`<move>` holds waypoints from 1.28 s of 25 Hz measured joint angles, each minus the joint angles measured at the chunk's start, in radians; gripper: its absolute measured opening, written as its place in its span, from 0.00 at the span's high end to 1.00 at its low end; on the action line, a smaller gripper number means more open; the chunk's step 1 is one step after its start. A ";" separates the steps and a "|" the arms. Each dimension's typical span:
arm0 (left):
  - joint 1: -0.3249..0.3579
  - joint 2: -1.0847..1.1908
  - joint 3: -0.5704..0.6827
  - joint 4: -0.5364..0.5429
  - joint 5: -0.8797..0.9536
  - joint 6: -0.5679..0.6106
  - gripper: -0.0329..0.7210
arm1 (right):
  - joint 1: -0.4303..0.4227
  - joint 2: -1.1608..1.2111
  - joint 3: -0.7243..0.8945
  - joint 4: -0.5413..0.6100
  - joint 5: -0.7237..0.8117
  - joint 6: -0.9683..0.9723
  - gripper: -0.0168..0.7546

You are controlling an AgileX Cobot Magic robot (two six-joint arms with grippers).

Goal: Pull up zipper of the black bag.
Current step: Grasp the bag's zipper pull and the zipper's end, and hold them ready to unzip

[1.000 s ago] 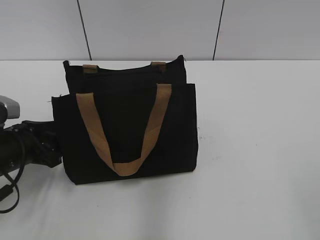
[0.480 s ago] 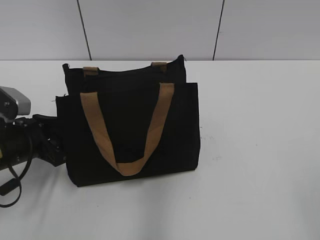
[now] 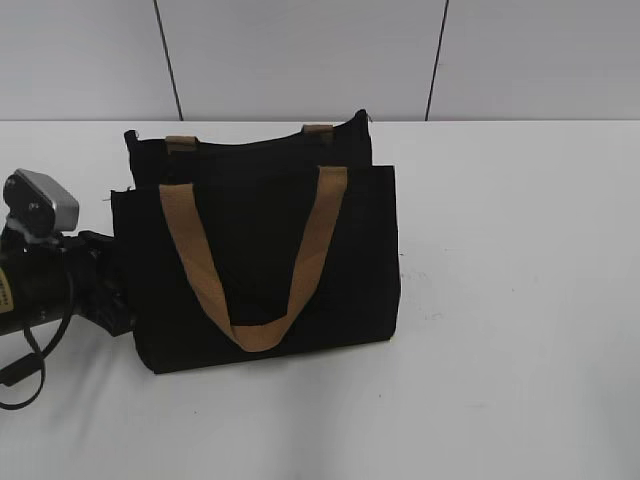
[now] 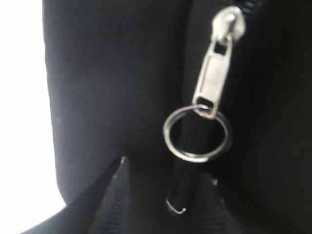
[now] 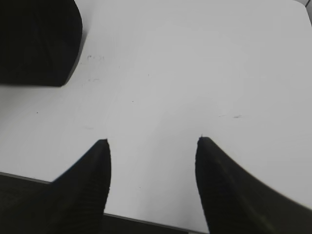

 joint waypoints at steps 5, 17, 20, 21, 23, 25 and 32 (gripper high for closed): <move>0.000 0.000 0.000 0.032 0.003 0.000 0.77 | 0.000 0.000 0.000 0.000 0.000 0.000 0.42; 0.035 -0.110 0.003 0.052 0.099 -0.043 0.94 | 0.000 0.000 0.000 0.000 0.000 0.000 0.42; 0.047 -0.210 0.005 0.068 0.133 -0.102 0.94 | 0.000 0.000 0.000 0.000 0.000 0.000 0.42; 0.048 -0.245 0.005 0.074 0.142 -0.119 0.94 | 0.000 0.000 0.000 0.000 0.000 0.000 0.42; 0.048 -0.306 0.005 0.081 0.167 -0.139 0.94 | 0.000 0.000 0.000 0.000 0.000 0.000 0.42; 0.048 -0.373 0.005 0.082 0.194 -0.147 0.94 | 0.000 0.000 0.000 0.000 0.000 0.000 0.42; 0.048 -0.583 0.006 0.067 0.265 -0.184 0.94 | 0.000 0.000 0.000 0.000 0.000 0.000 0.42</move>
